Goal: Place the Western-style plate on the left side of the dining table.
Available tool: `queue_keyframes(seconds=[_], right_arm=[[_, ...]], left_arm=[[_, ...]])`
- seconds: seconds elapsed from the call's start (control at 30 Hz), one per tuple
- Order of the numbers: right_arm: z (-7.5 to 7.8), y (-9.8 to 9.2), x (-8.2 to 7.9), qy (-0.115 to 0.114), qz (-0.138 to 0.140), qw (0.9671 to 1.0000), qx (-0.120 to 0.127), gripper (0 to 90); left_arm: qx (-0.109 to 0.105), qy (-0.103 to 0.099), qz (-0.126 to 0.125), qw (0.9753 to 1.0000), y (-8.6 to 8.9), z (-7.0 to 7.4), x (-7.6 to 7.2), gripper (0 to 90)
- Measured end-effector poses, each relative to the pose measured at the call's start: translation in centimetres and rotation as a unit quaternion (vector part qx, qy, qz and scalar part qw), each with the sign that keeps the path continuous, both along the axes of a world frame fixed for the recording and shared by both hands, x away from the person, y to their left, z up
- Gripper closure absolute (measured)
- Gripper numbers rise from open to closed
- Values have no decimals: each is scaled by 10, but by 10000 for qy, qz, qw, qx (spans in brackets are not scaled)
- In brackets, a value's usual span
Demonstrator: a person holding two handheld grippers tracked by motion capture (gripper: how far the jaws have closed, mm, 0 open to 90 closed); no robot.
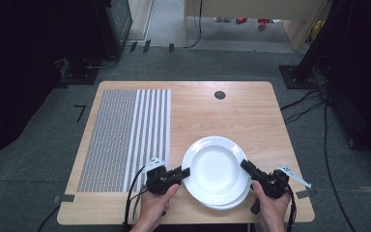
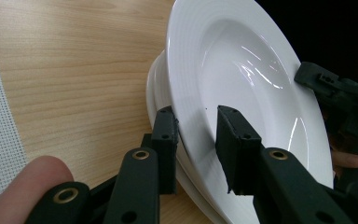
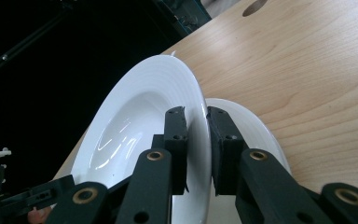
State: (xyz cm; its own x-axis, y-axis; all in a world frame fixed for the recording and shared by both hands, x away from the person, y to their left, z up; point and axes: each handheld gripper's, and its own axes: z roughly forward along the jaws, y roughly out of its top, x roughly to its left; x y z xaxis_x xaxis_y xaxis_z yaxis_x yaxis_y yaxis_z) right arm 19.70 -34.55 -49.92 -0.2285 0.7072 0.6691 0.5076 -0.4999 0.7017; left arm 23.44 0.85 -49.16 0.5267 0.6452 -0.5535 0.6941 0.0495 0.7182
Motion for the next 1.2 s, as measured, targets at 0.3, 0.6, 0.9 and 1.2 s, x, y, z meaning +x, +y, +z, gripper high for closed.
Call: queue_keyframes(seconds=[0.3, 0.6, 0.9, 1.2], right_arm=[[6, 8, 3, -47, 48, 9999, 87, 804], [12, 24, 16, -77, 128, 9998, 120, 795], [27, 39, 30, -158, 262, 9995, 112, 802], [45, 62, 43, -205, 400, 9989, 105, 809]], left_arm=[[-96, -10, 45, 9999, 11, 9, 4, 724], [-148, 5, 120, 9998, 30, 22, 10, 740], [-245, -10, 218, 9995, 45, 32, 15, 741], [-276, 4, 408, 9988, 68, 46, 22, 740]])
